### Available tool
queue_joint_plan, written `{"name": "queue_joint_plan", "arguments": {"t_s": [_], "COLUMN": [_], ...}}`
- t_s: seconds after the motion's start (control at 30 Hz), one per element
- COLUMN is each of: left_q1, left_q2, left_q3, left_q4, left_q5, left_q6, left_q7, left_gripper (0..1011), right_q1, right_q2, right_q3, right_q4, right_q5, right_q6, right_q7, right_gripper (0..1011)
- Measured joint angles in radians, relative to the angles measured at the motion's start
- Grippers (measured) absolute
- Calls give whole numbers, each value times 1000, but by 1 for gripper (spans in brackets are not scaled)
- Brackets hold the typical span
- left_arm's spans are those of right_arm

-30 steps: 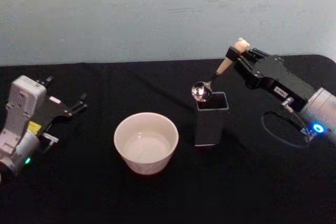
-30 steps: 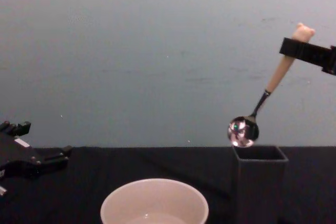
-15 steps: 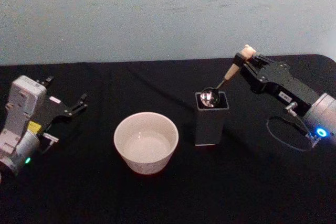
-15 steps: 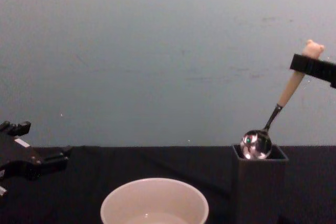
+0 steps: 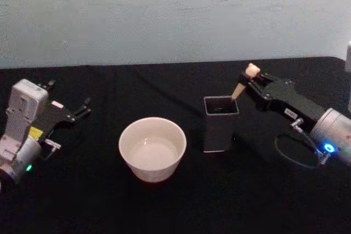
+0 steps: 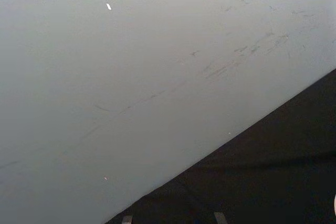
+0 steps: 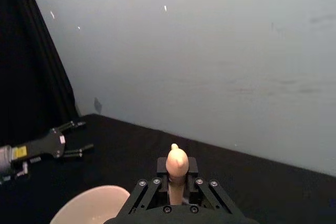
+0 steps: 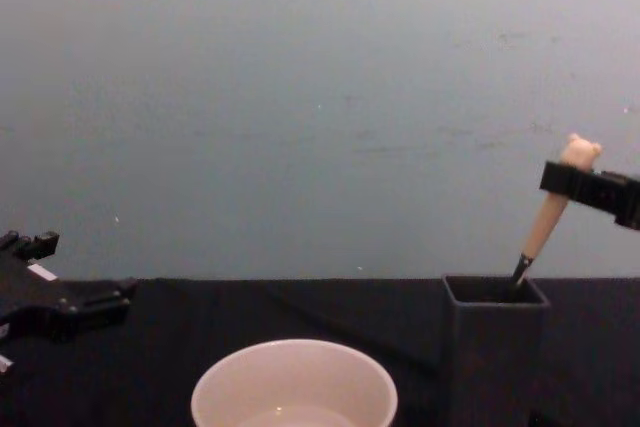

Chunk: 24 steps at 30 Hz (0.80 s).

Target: Pick up the stirring spoon with one hand, stir inside the cup, then place it back in its original position.

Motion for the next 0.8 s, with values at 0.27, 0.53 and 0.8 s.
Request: {"name": "queue_joint_plan", "arguments": {"t_s": [0.27, 0.53, 0.8], "left_q1": [0, 0, 0], "left_q2": [0, 0, 0], "left_q3": [0, 0, 0], "left_q4": [0, 0, 0], "left_q5": [0, 0, 0], "left_q6": [0, 0, 0], "left_q7": [0, 0, 0], "left_gripper": [1001, 1001, 1001], "right_q1": [13, 29, 35], "right_q2": [-6, -18, -26], "right_q3": [-23, -38, -43], "right_q4": [38, 71, 86], "right_q5": [-36, -57, -66], "right_q6": [11, 27, 35], "right_q7": [-4, 1, 6], "right_gripper": [202, 202, 202]}}
